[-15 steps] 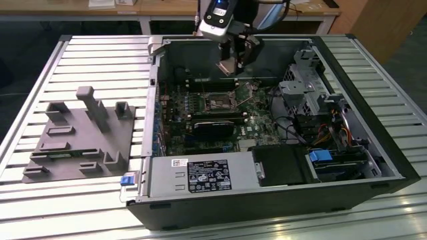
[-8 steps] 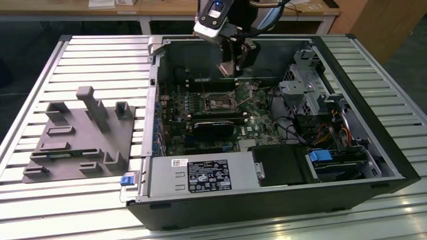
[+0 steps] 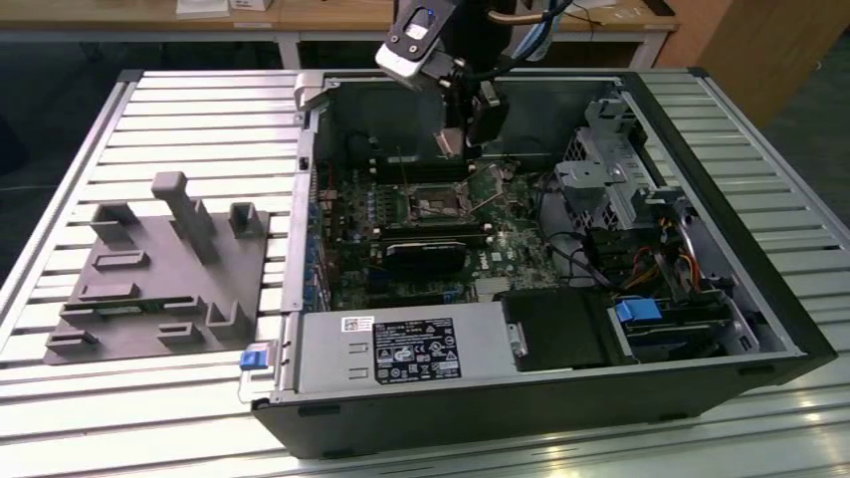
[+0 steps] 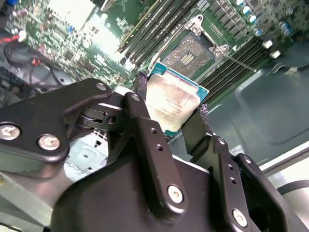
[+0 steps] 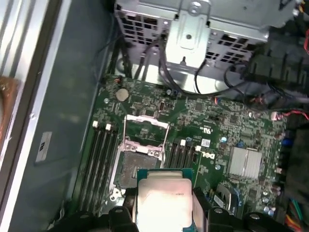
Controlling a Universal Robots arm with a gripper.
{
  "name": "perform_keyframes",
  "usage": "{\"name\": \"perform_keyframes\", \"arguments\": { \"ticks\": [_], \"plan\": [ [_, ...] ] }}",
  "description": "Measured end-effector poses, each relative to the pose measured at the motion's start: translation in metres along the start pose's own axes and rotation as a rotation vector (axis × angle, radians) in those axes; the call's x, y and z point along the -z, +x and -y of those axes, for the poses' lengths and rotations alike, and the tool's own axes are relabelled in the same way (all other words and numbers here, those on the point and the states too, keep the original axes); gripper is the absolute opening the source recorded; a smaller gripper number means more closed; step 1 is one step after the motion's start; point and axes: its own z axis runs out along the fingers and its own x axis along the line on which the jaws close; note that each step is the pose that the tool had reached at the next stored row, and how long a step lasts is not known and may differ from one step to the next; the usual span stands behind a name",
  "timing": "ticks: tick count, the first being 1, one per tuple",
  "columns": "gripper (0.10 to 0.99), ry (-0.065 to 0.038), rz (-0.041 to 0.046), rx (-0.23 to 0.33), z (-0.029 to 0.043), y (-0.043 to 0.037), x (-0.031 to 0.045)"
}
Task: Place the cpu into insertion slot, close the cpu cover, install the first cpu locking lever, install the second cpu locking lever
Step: 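Place the cpu into insertion slot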
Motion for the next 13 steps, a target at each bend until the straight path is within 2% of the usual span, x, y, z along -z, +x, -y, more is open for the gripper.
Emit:
{"name": "perform_keyframes", "arguments": {
  "ticks": [13],
  "plan": [
    [0.541, -0.004, 0.0196, -0.236, 0.0009, -0.0002, -0.0105]
  ]
}}
